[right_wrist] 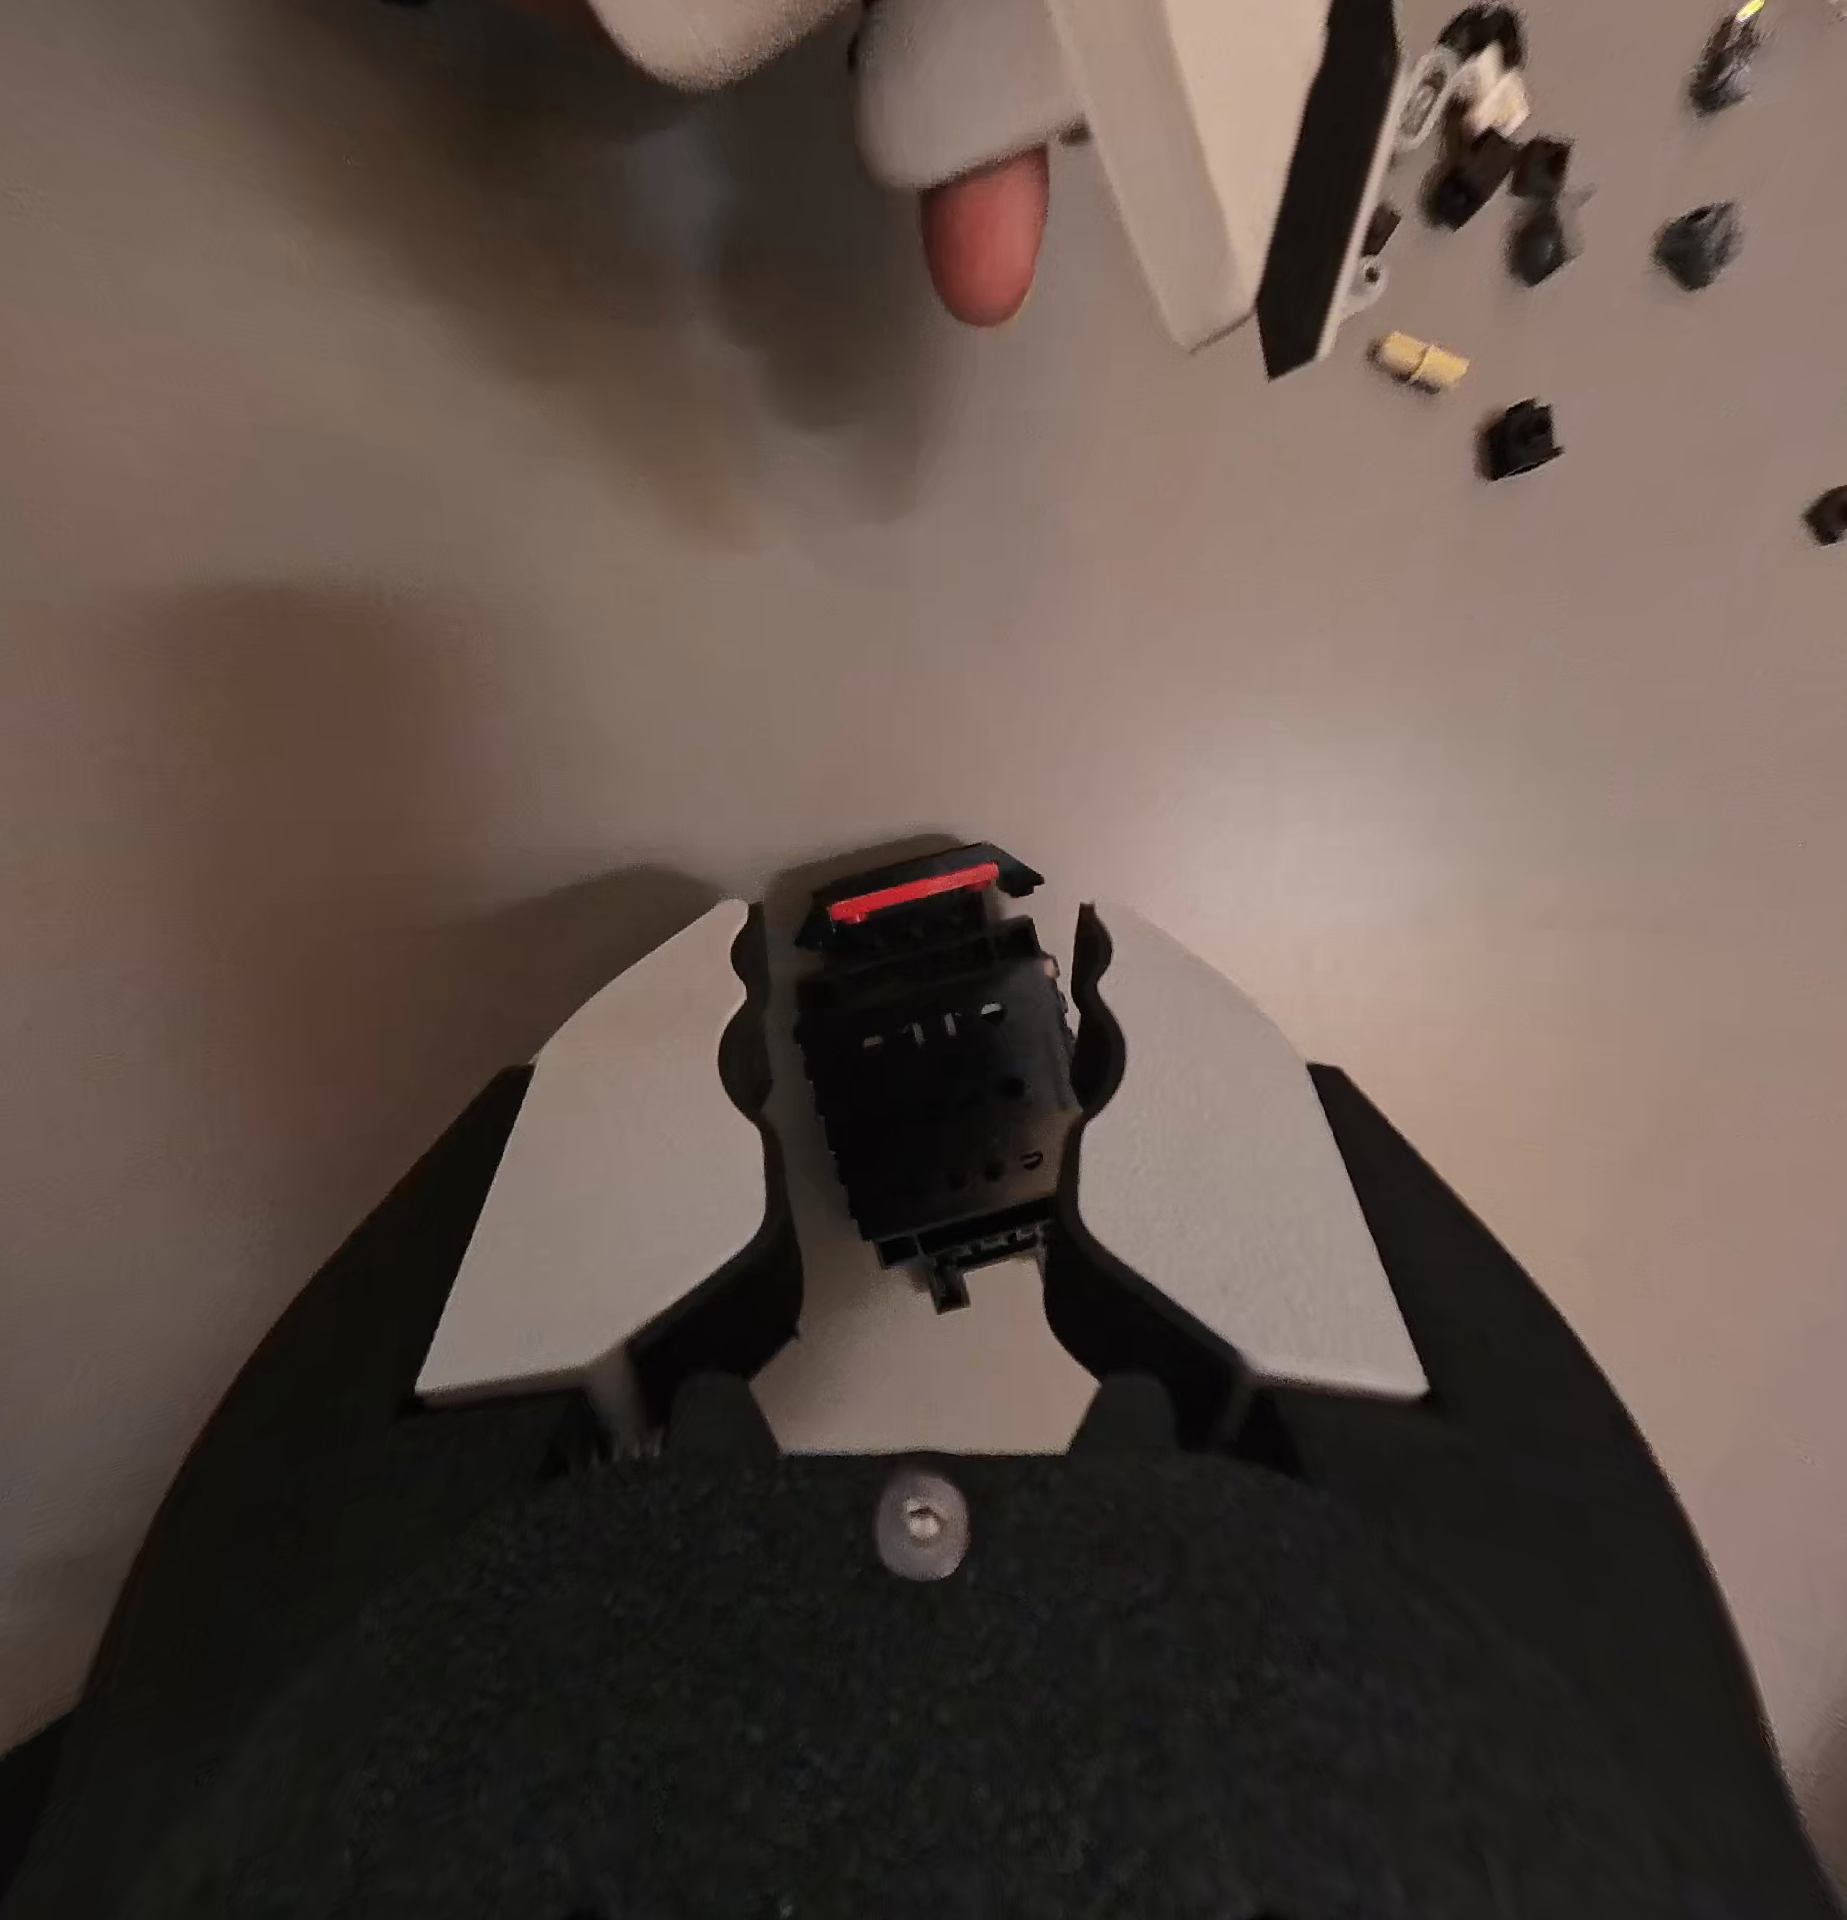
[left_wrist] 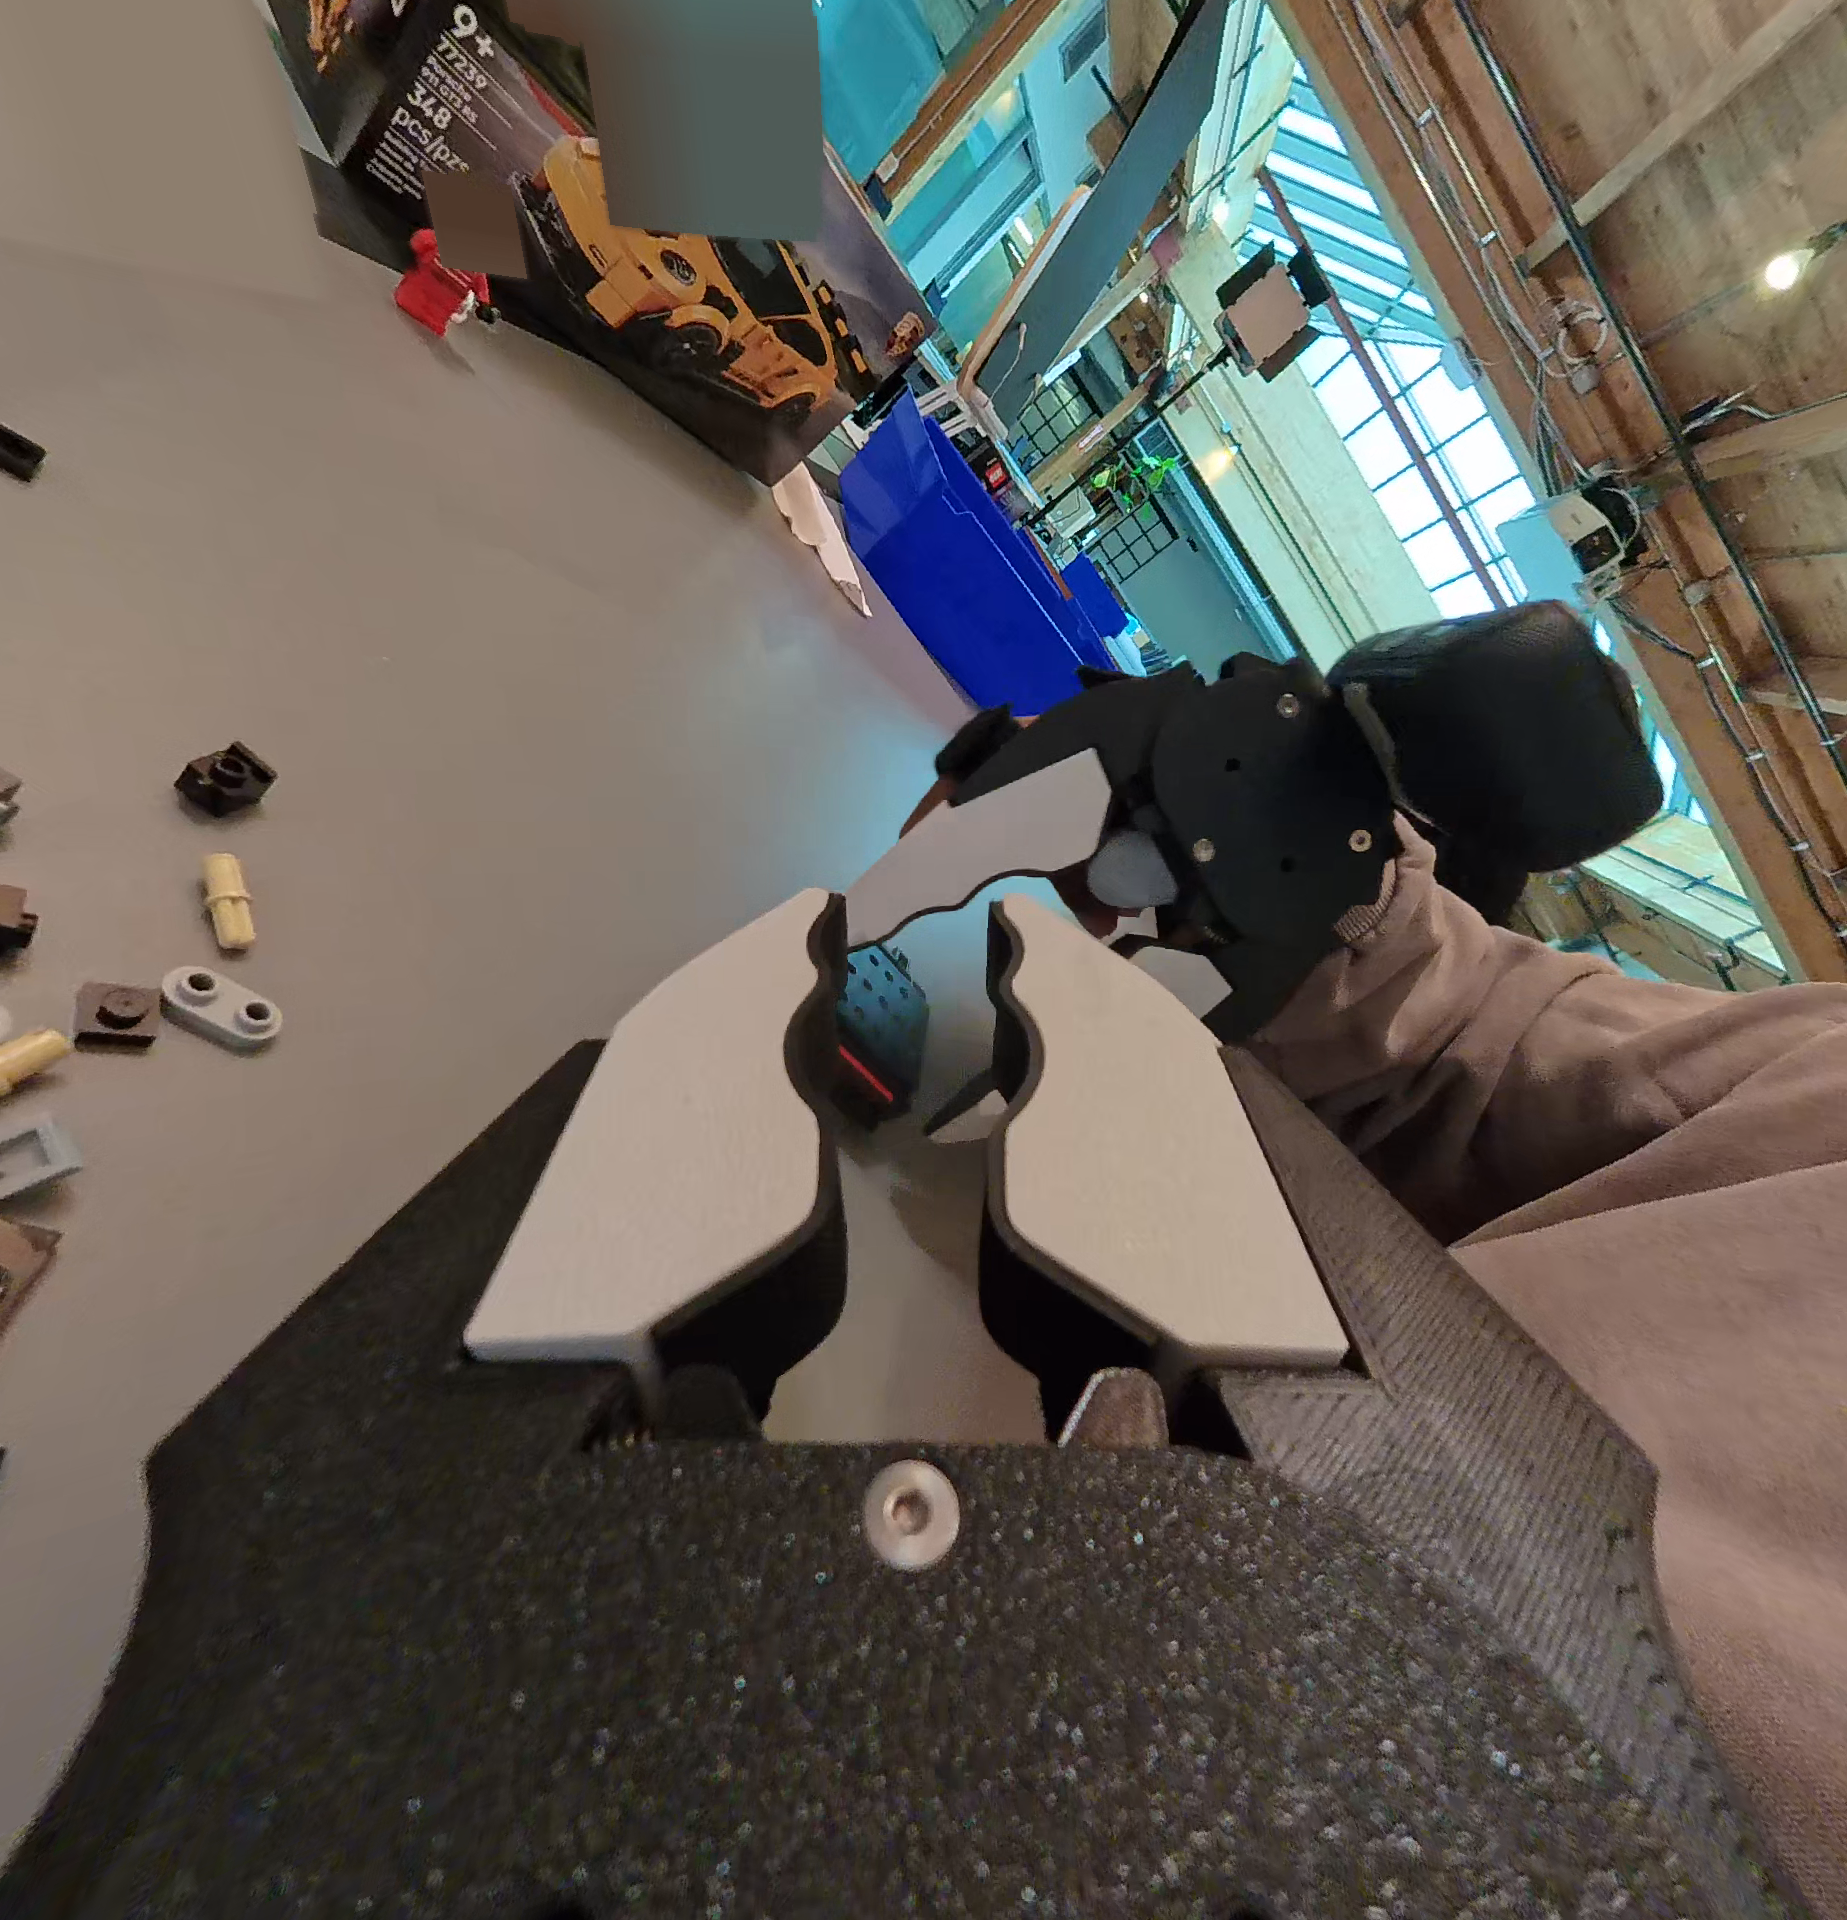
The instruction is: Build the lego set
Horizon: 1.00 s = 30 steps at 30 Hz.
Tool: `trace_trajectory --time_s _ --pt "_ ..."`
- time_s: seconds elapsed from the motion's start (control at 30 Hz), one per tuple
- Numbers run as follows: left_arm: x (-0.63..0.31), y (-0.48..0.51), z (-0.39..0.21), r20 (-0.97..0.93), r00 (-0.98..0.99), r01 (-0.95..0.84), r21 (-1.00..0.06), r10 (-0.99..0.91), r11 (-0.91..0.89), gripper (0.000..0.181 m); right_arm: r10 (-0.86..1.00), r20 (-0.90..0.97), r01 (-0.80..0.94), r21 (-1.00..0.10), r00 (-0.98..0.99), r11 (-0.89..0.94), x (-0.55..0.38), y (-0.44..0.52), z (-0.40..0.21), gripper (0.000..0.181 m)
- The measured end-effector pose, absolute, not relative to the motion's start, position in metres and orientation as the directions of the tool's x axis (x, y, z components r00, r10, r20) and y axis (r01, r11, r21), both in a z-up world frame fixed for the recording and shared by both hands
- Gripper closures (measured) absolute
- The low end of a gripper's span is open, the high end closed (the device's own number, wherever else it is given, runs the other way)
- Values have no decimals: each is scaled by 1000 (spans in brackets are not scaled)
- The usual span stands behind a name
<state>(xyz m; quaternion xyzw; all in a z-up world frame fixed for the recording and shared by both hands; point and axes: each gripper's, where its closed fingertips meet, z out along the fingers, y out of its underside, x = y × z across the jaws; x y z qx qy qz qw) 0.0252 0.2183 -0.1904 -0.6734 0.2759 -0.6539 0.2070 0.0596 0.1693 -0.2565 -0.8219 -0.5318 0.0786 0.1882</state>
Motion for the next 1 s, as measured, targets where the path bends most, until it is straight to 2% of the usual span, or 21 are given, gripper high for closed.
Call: trace_trajectory --time_s 0.13,0.3,0.37,0.47,0.57,0.67,0.77,0.9,1.0 --pt "27 212 -201 752 15 -177 -647 -659 -742 158 921 143 833 -492 364 -253 54 167 -245 126" --pt "30 191 -242 599 96 -439 -691 -795 -574 158 958 124 876 -449 258 -178 59 165 -250 128" --pt "29 187 -253 473 80 -528 -727 -878 -439 159 955 147 882 -440 258 -170 56 164 -252 132" --pt "34 179 -251 260 -95 -586 -795 -961 -157 158 925 173 843 -491 340 -218 47 160 -252 137" --pt "38 182 -258 55 -259 -608 -785 -964 119 158 841 278 799 -543 463 -260 46 162 -251 142" --pt "44 183 -263 -51 -401 -570 -768 -915 293 154 722 339 729 -602 603 -326 46 160 -251 146" --pt "49 184 -264 -74 -474 -539 -763 -877 356 153 599 428 700 -627 677 -343 51 161 -251 151" --pt "53 185 -259 -71 -481 -520 -780 -874 350 154 533 491 708 -611 689 -354 55 161 -258 156" --pt "51 186 -257 -86 -467 -510 -787 -880 348 154 513 533 728 -603 673 -326 56 163 -257 174"
